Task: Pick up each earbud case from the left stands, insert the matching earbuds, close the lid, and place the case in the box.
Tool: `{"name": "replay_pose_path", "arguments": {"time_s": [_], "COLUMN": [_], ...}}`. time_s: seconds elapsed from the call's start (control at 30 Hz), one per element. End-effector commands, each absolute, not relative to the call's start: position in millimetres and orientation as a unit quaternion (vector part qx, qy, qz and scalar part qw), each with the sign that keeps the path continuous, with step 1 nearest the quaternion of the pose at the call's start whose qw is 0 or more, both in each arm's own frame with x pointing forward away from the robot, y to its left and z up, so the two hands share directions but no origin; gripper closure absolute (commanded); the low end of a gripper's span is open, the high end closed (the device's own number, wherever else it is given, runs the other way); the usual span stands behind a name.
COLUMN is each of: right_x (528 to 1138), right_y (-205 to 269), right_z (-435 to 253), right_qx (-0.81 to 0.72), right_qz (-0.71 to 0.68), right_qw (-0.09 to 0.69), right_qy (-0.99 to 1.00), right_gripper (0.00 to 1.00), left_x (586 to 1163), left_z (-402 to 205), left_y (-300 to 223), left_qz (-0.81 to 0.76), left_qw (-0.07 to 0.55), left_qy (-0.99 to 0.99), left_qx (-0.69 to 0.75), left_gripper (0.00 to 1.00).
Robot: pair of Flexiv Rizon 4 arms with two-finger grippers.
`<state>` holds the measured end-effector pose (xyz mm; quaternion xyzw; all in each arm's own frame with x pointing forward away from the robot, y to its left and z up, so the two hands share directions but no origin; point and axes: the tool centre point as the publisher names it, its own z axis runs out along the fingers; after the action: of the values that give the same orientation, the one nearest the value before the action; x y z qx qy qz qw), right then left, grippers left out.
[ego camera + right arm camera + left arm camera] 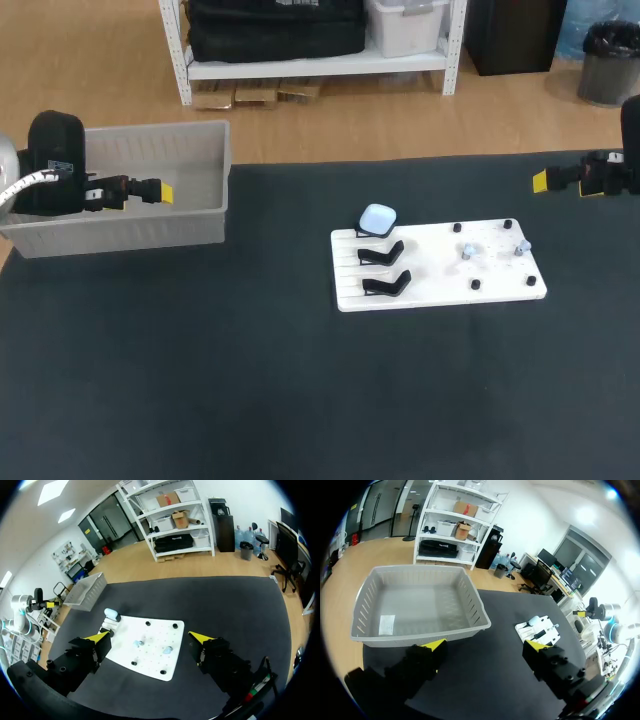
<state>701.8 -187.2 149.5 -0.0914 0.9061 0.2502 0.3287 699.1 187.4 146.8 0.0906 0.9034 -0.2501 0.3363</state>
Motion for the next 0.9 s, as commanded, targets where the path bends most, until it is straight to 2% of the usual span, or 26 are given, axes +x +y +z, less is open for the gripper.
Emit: {"name": "replay_pose_path", "arguments": {"time_s": [0.03,0.9], "right_x": [702.1,702.1], "right_y": [-187.2,-187.2], "right_z": [149.4,149.4], "right_qx": [-0.092,-0.092], "right_qz": [0.250,0.250], "right_qw": [0.328,0.328], "right_qy": [0.906,0.906], "right_gripper": [0.00,0.00], "left_x": [699.4,702.3], "left_z": [148.8,147.8], "left_y": [185.7,189.5], "left_qz": [-0.245,-0.252], "left_qw": [0.332,0.332], "left_qy": [0.906,0.904], "left_qx": [0.089,0.099], "left_gripper": [0.00,0.00]}}
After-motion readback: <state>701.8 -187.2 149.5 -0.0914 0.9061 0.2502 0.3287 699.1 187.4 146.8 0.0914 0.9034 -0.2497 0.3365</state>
